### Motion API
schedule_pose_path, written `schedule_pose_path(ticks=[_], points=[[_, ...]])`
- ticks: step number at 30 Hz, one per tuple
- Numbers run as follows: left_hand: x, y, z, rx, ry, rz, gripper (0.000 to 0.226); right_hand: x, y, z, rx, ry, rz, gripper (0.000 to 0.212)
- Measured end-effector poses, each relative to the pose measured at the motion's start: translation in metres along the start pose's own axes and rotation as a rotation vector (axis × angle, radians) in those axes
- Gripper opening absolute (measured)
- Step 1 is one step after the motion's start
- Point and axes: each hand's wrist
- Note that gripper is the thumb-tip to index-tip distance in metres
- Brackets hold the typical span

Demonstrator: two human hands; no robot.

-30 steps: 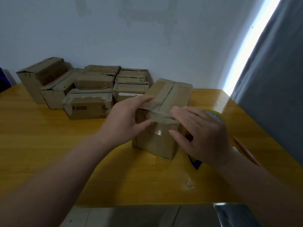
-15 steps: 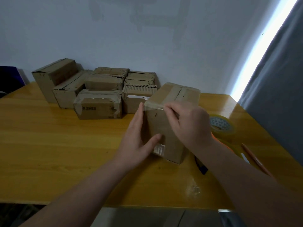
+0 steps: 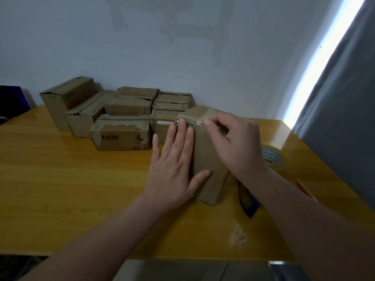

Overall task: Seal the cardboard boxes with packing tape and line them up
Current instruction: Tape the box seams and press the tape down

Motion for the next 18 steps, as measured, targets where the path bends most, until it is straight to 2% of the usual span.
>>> schedule_pose_path(ticks=[7,10,12,15,18], points=[[0.015,-0.009,-0.001,-0.087,-0.049,-0.091,0.077,0.006,0.001,-0.004,0.015,0.014,0.049,0.014],[0.021,-0.014,0.006,0.031,-0.016,-0.209,0.062,0.007,0.006,-0.005,0.022,0.0,0.054,0.015],[0.019,-0.018,0.015,0.138,0.07,-0.26,0.048,0.011,0.008,-0.005,0.016,-0.035,0.08,0.014],[0.006,-0.021,0.028,0.217,0.198,-0.161,0.04,0.021,0.009,-0.006,-0.018,-0.074,0.138,0.017],[-0.007,-0.029,0.037,0.287,0.14,-0.095,0.041,0.034,0.009,-0.01,0.009,-0.097,0.22,0.018]])
Point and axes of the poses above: each hand's wrist, its own x-axis away from the middle knuckle, its own z-axis out of the back of the hand, y = z × x, and after that the axes turned 12 degrees about x, right-handed
